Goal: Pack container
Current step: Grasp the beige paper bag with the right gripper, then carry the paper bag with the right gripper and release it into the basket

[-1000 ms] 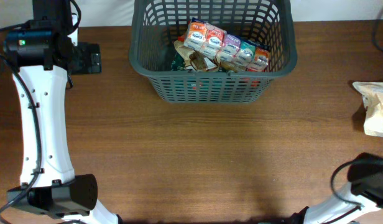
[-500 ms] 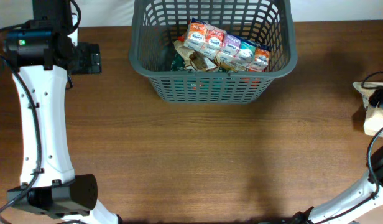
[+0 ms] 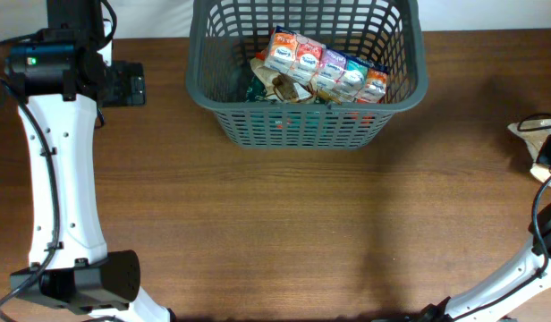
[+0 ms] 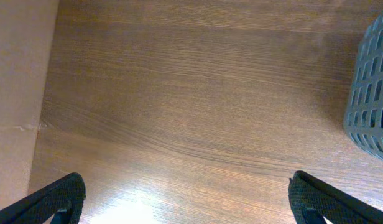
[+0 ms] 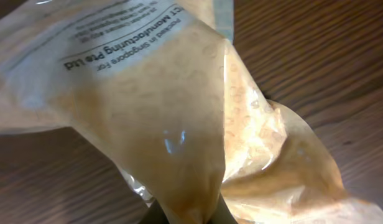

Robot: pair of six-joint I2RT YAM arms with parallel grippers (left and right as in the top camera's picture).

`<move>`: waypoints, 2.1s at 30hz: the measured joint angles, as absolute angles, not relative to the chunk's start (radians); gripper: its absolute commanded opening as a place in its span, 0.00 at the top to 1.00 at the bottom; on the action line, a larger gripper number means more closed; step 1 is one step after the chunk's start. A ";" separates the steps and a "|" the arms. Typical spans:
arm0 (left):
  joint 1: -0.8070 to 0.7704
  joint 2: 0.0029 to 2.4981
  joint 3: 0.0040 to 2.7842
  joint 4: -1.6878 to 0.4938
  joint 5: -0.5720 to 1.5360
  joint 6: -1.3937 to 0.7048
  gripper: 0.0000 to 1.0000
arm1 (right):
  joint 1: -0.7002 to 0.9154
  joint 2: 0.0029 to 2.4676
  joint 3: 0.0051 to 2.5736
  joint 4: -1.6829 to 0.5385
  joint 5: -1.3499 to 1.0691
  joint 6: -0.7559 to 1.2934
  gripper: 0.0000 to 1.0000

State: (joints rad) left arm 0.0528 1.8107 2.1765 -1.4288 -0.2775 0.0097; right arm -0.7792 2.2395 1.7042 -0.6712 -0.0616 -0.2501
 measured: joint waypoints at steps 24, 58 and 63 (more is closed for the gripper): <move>0.053 1.810 2.177 -1.428 -0.278 0.009 0.01 | -0.092 1.510 2.035 -0.793 -0.601 -0.091 0.96; 0.053 1.811 2.177 -1.429 -0.278 0.010 0.01 | 0.306 1.744 2.022 -0.735 -0.069 -0.336 0.15; 0.053 1.811 2.177 -1.429 -0.278 0.010 0.01 | 0.197 1.567 2.041 -0.776 0.075 -0.336 0.09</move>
State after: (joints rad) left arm 0.0528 1.8107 2.1765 -1.4288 -0.2775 0.0097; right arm 0.1967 1.5665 2.0415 -0.7757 0.0750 -0.3355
